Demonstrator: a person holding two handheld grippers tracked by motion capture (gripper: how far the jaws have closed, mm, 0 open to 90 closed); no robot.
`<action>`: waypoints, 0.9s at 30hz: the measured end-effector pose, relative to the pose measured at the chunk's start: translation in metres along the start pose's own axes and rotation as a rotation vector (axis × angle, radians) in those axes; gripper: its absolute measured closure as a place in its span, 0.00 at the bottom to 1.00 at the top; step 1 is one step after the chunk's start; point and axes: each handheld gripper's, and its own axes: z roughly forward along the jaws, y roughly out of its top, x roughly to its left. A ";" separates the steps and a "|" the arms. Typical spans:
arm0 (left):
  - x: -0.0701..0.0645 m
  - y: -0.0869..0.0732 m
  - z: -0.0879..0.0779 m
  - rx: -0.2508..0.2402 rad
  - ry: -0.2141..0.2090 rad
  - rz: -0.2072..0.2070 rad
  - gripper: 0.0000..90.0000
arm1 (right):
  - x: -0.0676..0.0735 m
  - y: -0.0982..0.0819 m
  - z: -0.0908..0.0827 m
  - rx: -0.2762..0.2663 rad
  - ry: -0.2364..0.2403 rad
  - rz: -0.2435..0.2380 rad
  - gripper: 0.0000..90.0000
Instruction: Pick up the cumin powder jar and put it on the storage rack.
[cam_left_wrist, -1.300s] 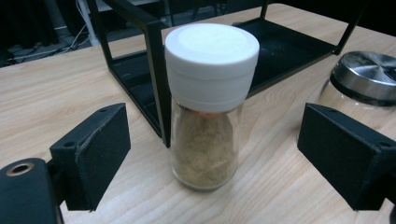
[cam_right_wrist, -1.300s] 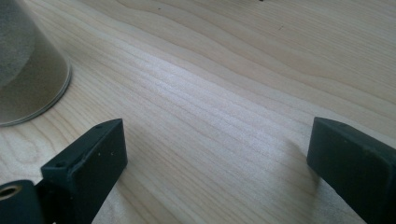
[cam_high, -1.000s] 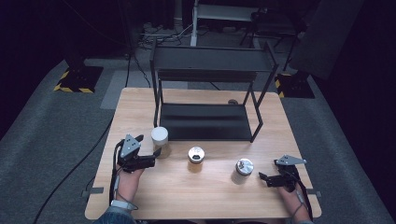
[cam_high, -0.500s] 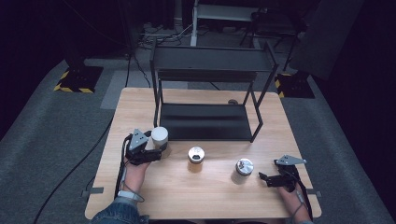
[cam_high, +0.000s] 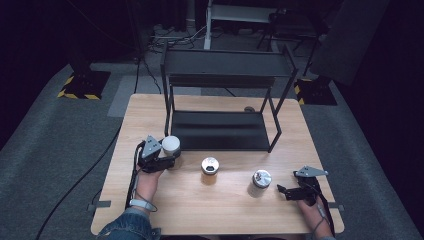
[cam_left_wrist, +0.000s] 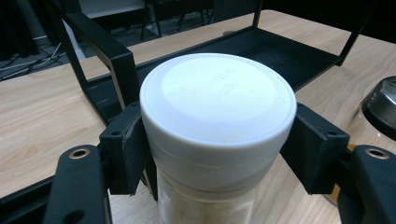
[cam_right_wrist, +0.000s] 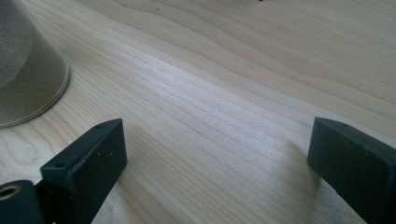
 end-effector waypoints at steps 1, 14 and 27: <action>0.000 0.000 0.001 0.000 0.001 0.002 0.34 | 0.000 0.000 0.000 0.000 0.000 0.000 0.05; -0.004 0.008 0.003 0.024 0.004 0.028 0.37 | 0.000 0.000 0.000 0.000 0.000 -0.001 0.05; -0.006 0.038 0.004 -0.010 -0.063 0.037 0.37 | 0.000 0.000 0.000 0.000 0.000 -0.001 0.05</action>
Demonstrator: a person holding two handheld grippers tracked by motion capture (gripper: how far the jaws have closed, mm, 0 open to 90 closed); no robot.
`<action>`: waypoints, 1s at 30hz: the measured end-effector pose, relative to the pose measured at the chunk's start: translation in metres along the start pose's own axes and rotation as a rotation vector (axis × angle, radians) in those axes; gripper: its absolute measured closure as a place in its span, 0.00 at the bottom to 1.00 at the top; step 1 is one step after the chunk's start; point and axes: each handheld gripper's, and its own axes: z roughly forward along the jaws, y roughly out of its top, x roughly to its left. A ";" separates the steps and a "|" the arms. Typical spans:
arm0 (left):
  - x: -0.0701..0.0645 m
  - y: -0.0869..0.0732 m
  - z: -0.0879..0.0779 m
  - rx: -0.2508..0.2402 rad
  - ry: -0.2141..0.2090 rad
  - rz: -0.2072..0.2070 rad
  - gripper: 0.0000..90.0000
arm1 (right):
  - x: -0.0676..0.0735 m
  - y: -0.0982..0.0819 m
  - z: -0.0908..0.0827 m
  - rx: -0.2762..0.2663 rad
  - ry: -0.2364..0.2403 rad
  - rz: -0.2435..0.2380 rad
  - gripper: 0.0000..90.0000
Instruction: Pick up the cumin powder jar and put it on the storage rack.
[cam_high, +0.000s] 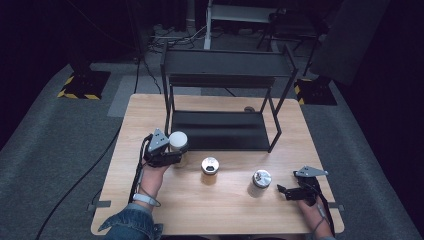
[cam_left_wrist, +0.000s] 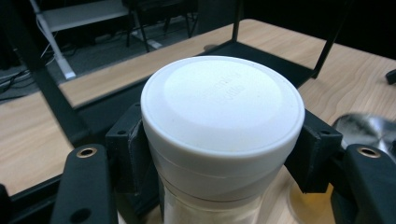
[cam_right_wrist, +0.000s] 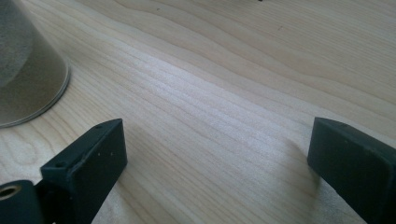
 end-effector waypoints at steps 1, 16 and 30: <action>0.000 0.003 0.001 -0.002 -0.003 0.004 0.37 | 0.000 0.000 0.000 0.000 0.000 0.000 0.05; 0.005 0.038 0.026 -0.003 -0.016 0.021 0.37 | 0.000 0.000 0.000 0.000 0.000 0.000 0.05; 0.011 0.048 0.066 0.023 -0.013 0.029 0.37 | 0.001 0.000 0.000 0.001 -0.002 0.002 0.04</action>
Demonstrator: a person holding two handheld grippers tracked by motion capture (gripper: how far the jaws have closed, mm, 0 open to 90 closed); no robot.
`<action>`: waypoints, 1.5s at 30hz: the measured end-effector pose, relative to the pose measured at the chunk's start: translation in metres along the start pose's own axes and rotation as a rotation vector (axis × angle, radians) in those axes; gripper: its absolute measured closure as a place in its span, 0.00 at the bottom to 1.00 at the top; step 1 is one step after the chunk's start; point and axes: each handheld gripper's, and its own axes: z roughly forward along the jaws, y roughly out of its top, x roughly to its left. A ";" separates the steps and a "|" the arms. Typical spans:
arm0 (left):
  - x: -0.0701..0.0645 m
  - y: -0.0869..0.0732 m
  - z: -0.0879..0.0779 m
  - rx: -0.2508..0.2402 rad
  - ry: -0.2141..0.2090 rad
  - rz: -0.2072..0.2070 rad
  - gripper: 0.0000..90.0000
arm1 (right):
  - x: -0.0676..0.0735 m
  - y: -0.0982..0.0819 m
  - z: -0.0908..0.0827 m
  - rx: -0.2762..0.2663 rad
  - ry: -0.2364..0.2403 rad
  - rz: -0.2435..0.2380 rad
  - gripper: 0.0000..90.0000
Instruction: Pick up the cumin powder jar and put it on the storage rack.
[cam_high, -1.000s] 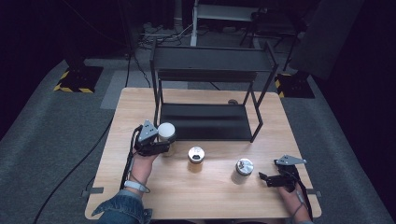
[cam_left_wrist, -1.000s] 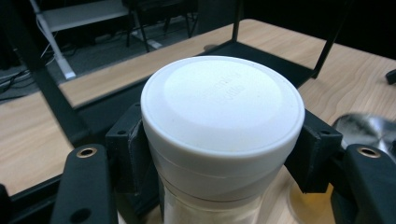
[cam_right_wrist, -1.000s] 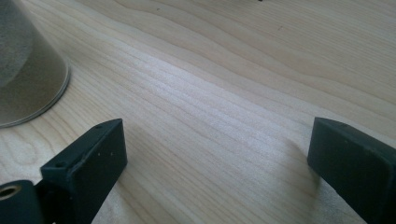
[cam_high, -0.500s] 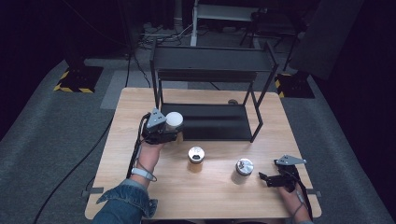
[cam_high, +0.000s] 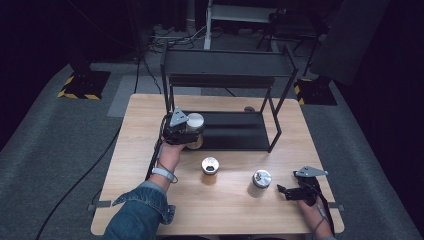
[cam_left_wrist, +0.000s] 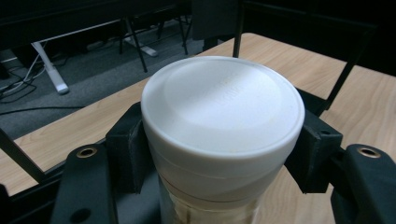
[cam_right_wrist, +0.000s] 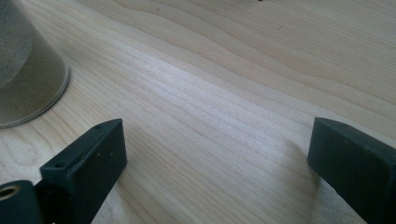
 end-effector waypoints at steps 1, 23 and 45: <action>0.001 0.000 0.003 0.005 0.001 -0.004 0.37 | 0.000 0.000 0.000 0.000 -0.001 0.001 0.04; 0.008 0.002 0.038 0.071 0.055 -0.033 0.37 | 0.001 0.000 0.000 0.001 -0.002 0.004 0.04; -0.001 0.005 0.024 0.053 0.090 -0.052 0.13 | 0.001 0.001 0.000 0.002 -0.001 0.003 0.04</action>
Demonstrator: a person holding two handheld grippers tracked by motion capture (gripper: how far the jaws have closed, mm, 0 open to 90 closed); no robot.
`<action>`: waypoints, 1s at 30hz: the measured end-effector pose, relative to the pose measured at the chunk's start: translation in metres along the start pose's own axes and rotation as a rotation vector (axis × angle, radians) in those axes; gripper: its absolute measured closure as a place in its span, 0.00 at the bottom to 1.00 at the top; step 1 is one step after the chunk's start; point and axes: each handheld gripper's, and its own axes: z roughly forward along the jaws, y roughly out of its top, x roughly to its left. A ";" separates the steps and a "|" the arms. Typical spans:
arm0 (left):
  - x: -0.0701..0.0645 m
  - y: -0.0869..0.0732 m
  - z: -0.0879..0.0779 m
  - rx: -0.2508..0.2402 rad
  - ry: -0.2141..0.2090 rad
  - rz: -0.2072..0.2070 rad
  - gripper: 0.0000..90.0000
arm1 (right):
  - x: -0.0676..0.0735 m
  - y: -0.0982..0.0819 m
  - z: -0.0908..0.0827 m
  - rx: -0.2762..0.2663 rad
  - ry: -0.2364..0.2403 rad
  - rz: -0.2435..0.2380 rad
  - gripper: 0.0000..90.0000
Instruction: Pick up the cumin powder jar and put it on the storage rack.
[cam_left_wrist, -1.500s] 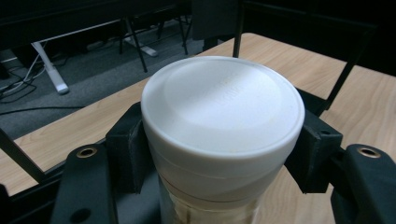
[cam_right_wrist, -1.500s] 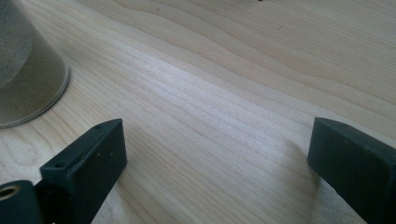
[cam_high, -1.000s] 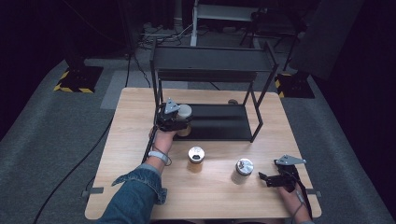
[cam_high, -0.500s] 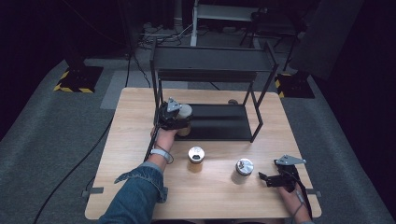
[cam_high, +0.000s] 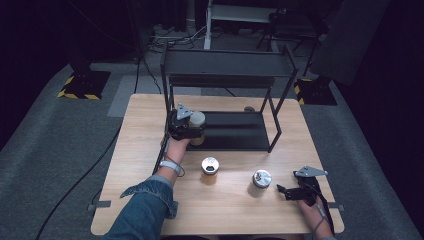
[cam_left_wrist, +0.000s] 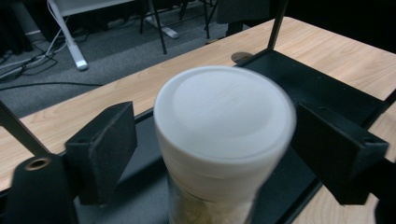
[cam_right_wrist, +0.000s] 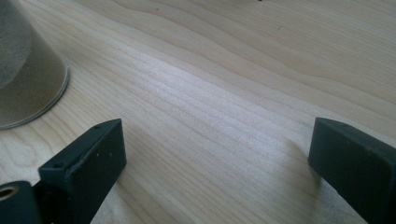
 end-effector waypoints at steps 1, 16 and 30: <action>-0.001 0.001 -0.005 -0.001 -0.002 0.011 0.12 | 0.000 0.000 0.000 0.000 0.000 0.000 0.04; -0.003 -0.021 -0.072 -0.013 -0.047 0.017 0.09 | 0.000 0.001 0.000 0.002 0.002 0.000 0.03; -0.002 -0.054 -0.110 0.041 -0.034 0.008 0.08 | 0.000 0.001 0.000 0.002 0.002 -0.001 0.03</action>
